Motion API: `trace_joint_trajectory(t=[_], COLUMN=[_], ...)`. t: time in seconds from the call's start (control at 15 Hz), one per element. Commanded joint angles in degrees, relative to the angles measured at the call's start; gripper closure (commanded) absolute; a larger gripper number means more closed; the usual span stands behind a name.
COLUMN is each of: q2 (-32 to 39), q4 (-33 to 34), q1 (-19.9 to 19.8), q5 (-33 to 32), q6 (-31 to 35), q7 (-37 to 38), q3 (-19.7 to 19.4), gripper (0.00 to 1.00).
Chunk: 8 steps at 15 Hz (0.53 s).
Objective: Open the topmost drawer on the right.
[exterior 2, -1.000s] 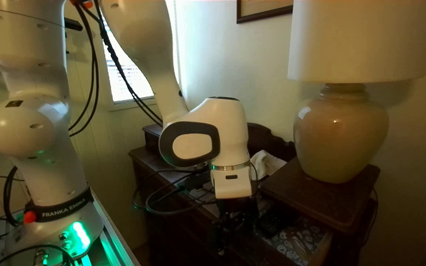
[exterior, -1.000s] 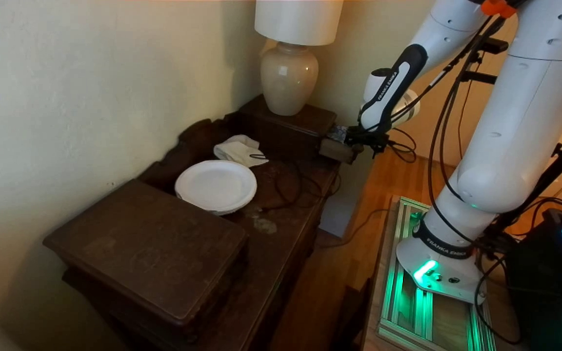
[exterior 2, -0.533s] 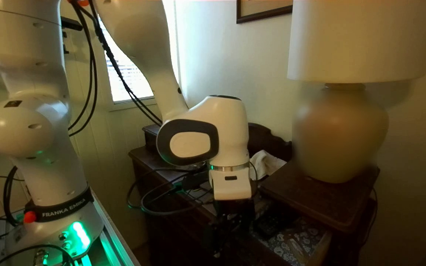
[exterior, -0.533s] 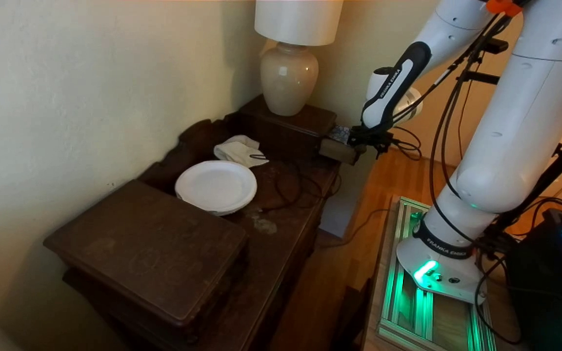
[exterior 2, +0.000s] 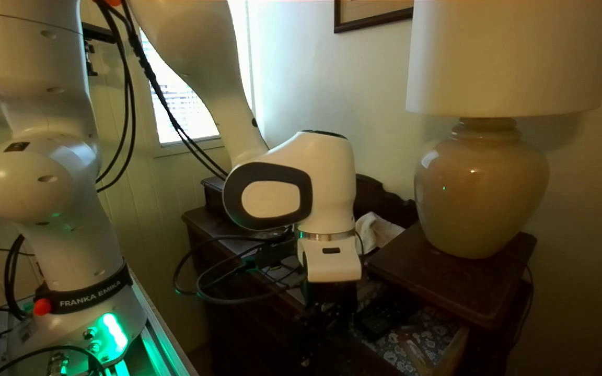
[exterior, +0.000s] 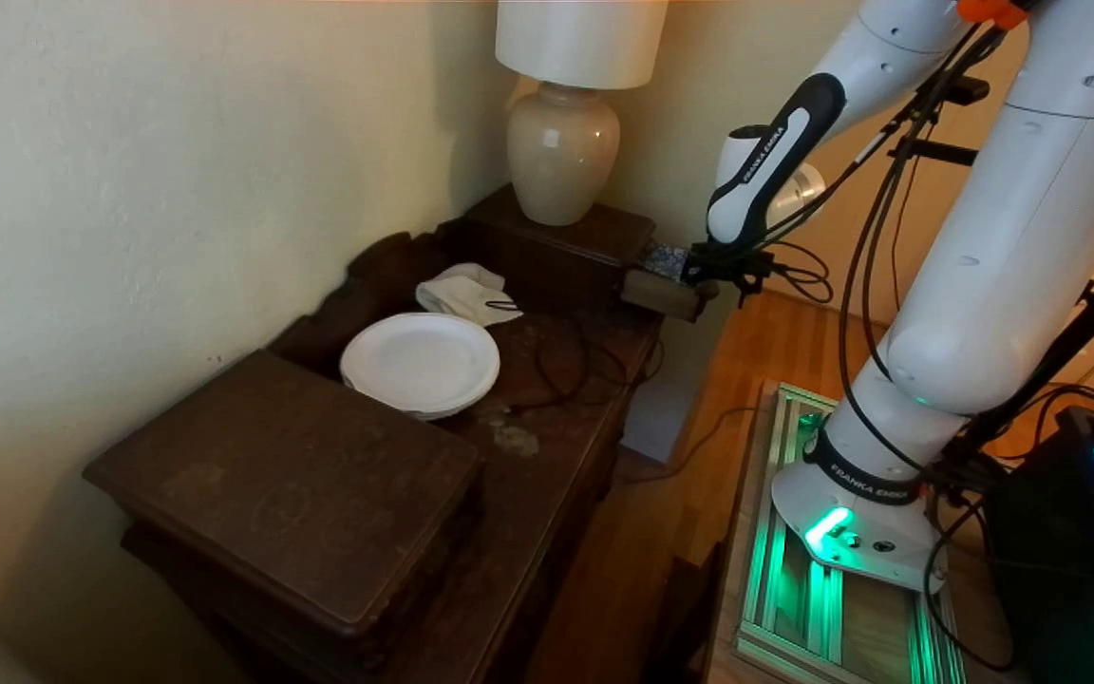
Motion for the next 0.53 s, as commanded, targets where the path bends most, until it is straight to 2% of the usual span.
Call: trace_joint_trajectory(t=[0.0,0.33,0.47], q2=[-2.29,1.12,1.50], q4=[-4.09,-3.83,-4.47], q1=[0.26,1.15,1.16], q5=[-0.66,-2.52,-1.82], q6=[-3.66,4.58,5.81], q7=[-2.64,4.87,5.80], q3=[0.37,-0.89,-0.90], gripper=[0.00,0.00,0.00])
